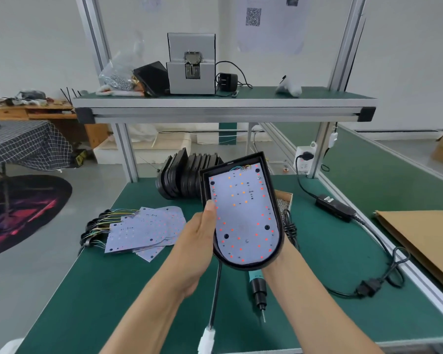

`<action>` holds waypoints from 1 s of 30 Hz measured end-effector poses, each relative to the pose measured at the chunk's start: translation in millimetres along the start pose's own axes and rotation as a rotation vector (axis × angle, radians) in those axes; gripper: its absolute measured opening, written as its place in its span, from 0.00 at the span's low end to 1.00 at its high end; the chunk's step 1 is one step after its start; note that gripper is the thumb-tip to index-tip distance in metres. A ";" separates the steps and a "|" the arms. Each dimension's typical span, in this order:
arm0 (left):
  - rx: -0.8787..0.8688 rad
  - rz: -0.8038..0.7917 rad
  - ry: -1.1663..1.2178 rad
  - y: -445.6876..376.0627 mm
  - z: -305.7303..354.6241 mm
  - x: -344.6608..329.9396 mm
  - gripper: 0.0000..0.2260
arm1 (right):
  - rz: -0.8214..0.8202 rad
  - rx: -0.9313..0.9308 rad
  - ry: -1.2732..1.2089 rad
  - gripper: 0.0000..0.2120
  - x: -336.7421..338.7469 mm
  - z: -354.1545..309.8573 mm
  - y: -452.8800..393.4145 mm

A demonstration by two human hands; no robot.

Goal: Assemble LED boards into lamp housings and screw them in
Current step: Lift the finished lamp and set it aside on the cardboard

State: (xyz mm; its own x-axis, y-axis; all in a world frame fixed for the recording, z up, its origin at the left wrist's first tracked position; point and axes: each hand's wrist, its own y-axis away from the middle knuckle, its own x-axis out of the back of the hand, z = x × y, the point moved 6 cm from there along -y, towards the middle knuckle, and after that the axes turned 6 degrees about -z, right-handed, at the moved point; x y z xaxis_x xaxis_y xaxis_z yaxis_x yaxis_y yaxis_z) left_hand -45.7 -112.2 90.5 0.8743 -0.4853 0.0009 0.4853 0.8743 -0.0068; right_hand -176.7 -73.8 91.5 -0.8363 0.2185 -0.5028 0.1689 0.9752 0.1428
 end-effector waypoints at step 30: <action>0.038 0.138 -0.078 -34.6 -11.6 -8.9 0.26 | 0.138 0.046 0.013 0.19 49.8 -19.5 -18.3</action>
State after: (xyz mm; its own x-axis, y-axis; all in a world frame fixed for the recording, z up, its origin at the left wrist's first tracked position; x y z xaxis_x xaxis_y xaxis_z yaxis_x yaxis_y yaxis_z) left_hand -70.3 -138.2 79.2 0.9295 -0.3600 0.0801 0.3591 0.9329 0.0253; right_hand -231.6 -81.4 80.4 -0.8100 0.3505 -0.4702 0.3061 0.9365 0.1708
